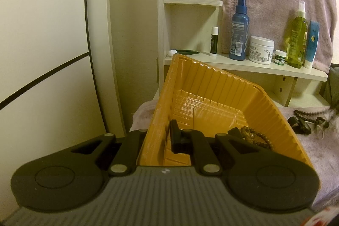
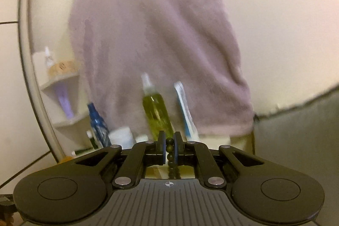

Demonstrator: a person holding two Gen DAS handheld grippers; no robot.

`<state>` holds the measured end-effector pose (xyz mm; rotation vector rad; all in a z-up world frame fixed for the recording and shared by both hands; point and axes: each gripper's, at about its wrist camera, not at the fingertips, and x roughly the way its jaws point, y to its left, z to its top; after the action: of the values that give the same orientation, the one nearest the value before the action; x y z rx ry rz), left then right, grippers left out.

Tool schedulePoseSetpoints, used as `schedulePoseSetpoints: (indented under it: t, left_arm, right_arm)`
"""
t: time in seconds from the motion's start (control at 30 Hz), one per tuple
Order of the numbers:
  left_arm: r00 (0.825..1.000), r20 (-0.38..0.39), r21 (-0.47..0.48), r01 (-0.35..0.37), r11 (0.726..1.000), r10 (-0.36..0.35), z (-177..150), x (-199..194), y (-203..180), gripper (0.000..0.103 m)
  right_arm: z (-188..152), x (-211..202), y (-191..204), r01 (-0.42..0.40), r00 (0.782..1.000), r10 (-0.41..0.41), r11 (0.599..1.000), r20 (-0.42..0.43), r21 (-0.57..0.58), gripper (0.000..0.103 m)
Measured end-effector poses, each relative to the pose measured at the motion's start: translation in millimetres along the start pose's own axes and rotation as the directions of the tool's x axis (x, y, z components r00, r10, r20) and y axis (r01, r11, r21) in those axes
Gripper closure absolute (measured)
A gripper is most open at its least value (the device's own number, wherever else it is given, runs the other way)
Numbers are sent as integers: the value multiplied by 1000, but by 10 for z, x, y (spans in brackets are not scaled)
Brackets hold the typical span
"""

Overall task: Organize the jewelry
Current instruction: 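Lift the dark bead strand high with the right gripper to untangle it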

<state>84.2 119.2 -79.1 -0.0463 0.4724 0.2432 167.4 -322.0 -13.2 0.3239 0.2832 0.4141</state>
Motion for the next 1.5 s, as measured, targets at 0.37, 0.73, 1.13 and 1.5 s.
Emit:
schedulePoseSetpoints:
  t: [0.37, 0.73, 1.13, 1.5]
  left_arm:
    - [1000, -2, -5, 1, 1000, -1, 7, -14, 9, 94]
    - [1000, -1, -9, 5, 1000, -5, 4, -16, 13, 94]
    - [1000, -1, -11, 8, 1000, -8, 12, 3, 14, 94]
    - [1000, 0, -16, 9, 1000, -9, 6, -9, 15, 94]
  right_arm:
    - [-193, -152, -167, 142, 989, -141, 990, -55, 14, 96]
    - [538, -290, 232, 62, 993, -48, 991, 111, -122, 96]
    - [1121, -348, 627, -28, 964, 82, 978, 252, -209, 96]
    - [1527, -368, 955, -48, 957, 134, 948, 258, -315, 96]
